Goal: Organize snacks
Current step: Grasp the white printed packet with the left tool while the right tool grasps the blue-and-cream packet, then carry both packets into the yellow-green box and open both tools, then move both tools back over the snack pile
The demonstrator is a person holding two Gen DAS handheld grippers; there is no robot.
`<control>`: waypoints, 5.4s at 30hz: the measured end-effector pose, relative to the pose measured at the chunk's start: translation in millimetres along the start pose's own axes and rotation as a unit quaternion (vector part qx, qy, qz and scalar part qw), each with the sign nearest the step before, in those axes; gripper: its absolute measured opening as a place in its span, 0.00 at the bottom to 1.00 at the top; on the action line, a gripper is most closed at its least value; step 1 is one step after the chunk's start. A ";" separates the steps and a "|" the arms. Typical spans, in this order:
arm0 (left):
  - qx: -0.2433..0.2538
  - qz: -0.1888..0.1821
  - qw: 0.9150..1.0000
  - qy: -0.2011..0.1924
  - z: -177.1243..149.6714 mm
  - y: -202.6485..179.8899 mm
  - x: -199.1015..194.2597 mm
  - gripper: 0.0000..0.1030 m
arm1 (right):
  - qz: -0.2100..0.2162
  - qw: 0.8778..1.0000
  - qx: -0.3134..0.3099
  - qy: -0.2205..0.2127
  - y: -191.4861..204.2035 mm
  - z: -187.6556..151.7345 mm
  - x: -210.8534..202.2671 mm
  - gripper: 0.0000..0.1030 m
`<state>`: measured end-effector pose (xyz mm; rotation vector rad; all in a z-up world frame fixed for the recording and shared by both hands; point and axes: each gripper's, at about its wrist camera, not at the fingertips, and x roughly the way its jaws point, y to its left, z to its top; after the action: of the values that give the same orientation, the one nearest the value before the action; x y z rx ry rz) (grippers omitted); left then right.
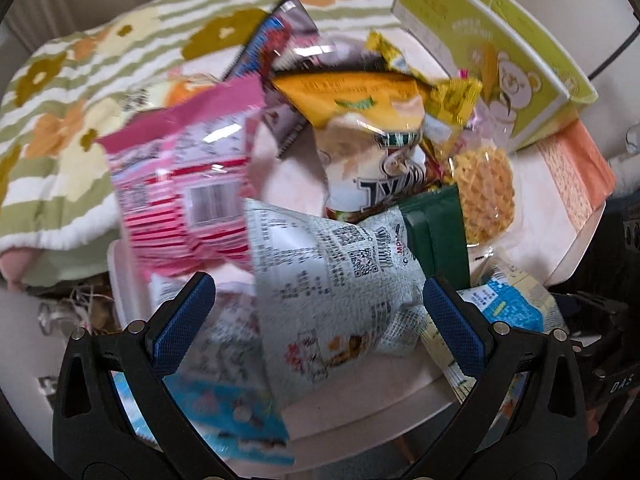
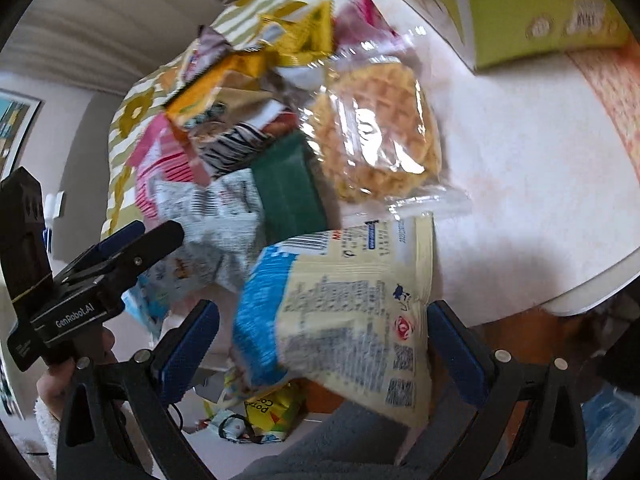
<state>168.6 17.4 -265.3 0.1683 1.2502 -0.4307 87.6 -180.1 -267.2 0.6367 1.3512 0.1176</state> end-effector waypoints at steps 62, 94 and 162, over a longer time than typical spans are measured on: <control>0.018 -0.069 0.978 -0.197 184.0 -145.6 -137.8 0.45 | -0.060 0.968 -0.115 -0.214 -47.6 146.0 -214.6 0.71; 0.032 0.033 0.994 -0.094 296.8 -239.0 33.1 0.97 | -0.131 0.969 -0.157 -0.136 -132.9 247.3 -174.2 0.71; -0.125 0.136 0.972 -0.144 44.5 -93.5 -148.4 0.97 | -0.029 0.935 -0.294 -0.196 -24.1 131.2 -199.5 0.99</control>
<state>133.1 -50.1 -101.1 0.0579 0.9678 -0.0553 155.1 -333.6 -95.5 0.0989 0.8794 0.3171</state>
